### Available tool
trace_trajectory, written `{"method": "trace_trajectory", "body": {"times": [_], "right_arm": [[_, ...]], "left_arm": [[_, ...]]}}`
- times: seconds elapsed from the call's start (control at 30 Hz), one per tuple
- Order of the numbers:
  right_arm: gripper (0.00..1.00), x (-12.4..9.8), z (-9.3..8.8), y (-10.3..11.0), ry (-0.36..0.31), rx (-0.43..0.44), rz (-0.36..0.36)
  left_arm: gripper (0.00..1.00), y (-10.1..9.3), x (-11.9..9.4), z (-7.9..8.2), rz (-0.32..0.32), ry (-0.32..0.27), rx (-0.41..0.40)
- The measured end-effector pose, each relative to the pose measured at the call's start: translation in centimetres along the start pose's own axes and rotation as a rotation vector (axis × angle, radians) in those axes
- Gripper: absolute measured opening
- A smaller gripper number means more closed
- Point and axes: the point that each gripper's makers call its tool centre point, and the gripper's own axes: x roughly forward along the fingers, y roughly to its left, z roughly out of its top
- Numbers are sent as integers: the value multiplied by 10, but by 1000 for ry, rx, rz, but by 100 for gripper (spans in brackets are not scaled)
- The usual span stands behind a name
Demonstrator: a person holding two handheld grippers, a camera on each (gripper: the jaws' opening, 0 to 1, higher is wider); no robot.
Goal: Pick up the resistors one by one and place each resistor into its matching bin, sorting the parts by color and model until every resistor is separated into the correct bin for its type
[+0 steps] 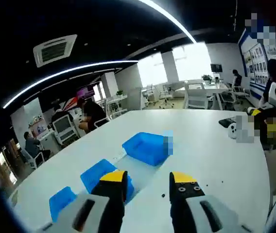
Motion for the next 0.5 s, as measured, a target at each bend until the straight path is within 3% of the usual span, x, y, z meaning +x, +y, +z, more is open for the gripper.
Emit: {"method": "trace_trajectory", "body": {"times": [0.23,0.5], "right_arm": [[34,1,-1,0,-1,5,5],[34,-2,1,-3,-14,12,0]], "left_arm": [[34,-28,36,-26,-135,213,96],[29,-32,63,-59,-233,452,158]]}}
